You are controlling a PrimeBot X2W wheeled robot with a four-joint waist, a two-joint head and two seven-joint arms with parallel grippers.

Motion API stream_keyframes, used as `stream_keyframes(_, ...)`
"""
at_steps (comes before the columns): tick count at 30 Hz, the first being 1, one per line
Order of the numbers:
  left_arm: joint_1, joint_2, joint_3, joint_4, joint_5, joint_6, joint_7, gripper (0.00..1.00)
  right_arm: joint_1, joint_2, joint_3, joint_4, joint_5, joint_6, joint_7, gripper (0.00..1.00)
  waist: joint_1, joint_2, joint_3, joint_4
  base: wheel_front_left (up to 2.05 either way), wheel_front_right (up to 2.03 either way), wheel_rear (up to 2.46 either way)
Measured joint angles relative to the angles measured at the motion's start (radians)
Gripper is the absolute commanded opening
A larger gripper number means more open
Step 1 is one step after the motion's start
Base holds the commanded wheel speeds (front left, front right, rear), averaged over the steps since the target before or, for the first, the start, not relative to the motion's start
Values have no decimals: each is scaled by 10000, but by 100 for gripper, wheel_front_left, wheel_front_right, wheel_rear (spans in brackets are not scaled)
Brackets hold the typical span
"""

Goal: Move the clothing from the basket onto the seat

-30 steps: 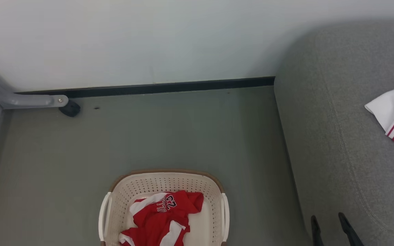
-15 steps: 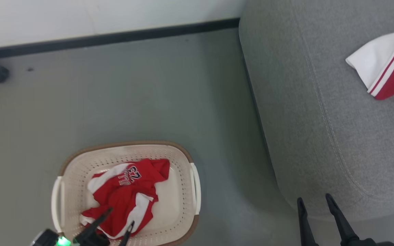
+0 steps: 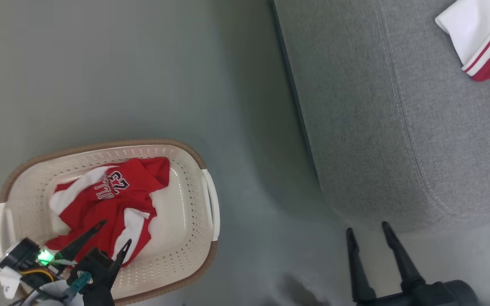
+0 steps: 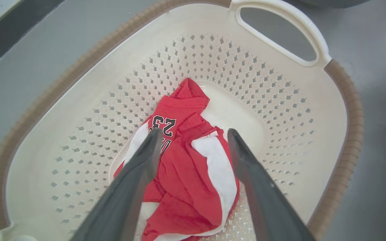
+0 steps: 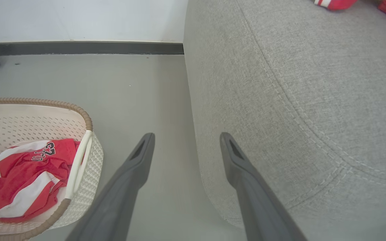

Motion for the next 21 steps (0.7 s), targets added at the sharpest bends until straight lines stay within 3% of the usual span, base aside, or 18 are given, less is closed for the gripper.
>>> stream_keyframes(5, -569, -46, 35, 832, 4, 0, 54, 100, -221, 31, 861, -12, 284, -169, 0, 100, 0, 0, 585, -361, 0, 0, 0)
stream_keyframes(21, -2441, -341, 249, 3083, -165, 86, 1674, 100, -253, 48, 1973, -40, 1275, -428, -2, 100, -1, -2, 1813, -1153, 0, 0, 0)
